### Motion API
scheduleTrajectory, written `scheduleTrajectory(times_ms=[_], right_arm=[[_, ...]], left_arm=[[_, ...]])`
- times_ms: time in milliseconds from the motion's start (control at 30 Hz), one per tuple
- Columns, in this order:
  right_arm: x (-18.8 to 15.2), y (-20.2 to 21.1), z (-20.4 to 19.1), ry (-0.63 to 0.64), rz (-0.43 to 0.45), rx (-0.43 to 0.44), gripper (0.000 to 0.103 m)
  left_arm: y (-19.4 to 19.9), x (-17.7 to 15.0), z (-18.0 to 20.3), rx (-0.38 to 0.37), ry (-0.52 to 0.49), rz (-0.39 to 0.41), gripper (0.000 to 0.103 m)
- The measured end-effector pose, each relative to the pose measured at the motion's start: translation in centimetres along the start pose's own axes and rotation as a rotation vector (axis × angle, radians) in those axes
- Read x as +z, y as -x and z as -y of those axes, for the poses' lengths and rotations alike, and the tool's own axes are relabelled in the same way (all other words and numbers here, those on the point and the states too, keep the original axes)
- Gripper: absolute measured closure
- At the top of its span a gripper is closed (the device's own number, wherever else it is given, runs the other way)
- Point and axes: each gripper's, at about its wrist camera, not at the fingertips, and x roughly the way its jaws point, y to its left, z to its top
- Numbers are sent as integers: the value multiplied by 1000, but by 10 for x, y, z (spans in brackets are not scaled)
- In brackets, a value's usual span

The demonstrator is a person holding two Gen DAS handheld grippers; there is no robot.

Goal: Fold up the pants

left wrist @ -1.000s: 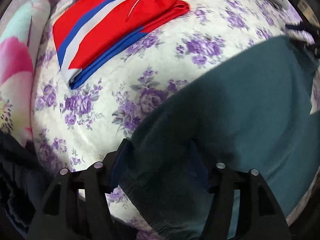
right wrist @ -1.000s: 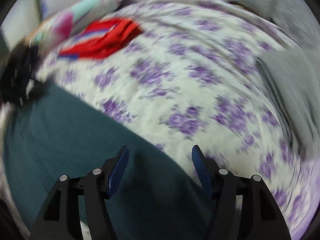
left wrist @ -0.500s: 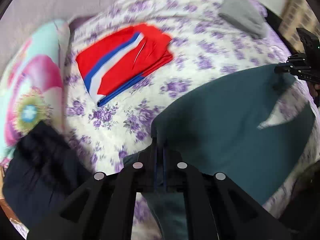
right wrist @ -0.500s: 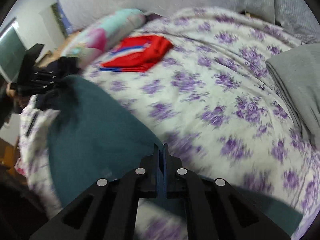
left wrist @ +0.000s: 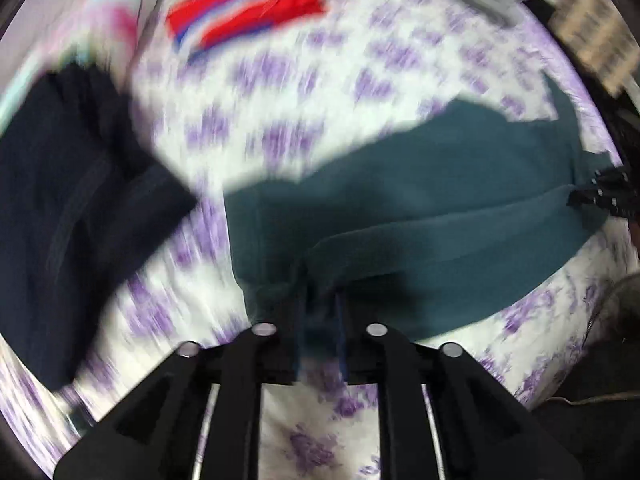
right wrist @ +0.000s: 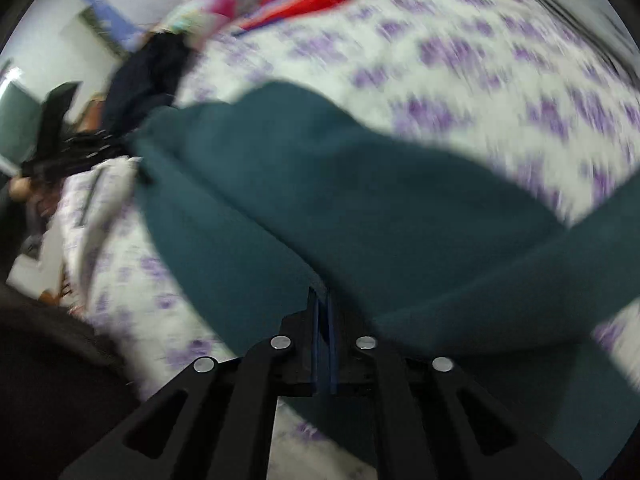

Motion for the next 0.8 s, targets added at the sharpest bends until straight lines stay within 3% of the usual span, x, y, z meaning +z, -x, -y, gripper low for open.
scheduleTrajectory(times_ms=[100, 133, 167, 300, 467, 667, 800], right_arm=[[-6, 15, -8, -20, 44, 6, 71], [-8, 20, -11, -11, 54, 7, 63], [-9, 25, -12, -1, 63, 9, 63], [-16, 46, -3, -42, 119, -19, 63], [-17, 71, 16, -147, 223, -63, 56], [4, 62, 17, -165, 267, -47, 56], [6, 25, 8, -158, 151, -72, 56]], left_arm=[[3, -16, -5, -12, 78, 11, 67], [11, -20, -5, -17, 87, 35, 55], [19, -24, -6, -19, 93, 58, 48], [41, -30, -11, -30, 125, 98, 46], [52, -16, -17, -47, 235, 119, 45], [25, 15, -10, 89, 320, 96, 40], [-7, 8, 2, 197, 253, -13, 40]])
